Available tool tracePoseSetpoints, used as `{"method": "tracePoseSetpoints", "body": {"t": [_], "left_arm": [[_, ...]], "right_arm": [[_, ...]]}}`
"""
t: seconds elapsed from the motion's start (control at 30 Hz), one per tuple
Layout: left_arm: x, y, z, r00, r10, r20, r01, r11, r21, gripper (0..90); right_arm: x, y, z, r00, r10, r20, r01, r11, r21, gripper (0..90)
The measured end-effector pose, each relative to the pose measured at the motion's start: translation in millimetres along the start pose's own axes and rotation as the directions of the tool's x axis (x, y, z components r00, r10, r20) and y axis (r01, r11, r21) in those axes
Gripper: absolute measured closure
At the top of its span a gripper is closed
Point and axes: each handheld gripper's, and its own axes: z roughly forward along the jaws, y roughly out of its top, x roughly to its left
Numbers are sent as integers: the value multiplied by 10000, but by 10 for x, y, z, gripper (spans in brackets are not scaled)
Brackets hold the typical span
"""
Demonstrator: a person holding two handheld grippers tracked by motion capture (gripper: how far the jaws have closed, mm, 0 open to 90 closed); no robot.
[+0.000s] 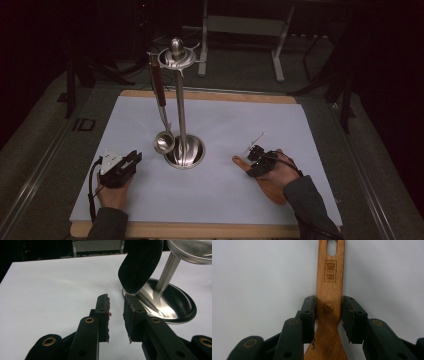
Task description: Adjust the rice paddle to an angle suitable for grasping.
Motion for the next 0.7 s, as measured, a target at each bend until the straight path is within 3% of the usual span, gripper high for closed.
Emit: {"method": "tracePoseSetpoints", "body": {"t": [0.57,0.7], "left_arm": [[-10,-3,10,10000,42,69,-42,10000,53,740],[-9,-14,28,10000,58,55,-59,9999,161,730]], "right_arm": [[-71,95,0,9985,-275,-468,332,9916,1248,647],[-85,100,0,9984,19,-571,57,9913,1314,656]]}}
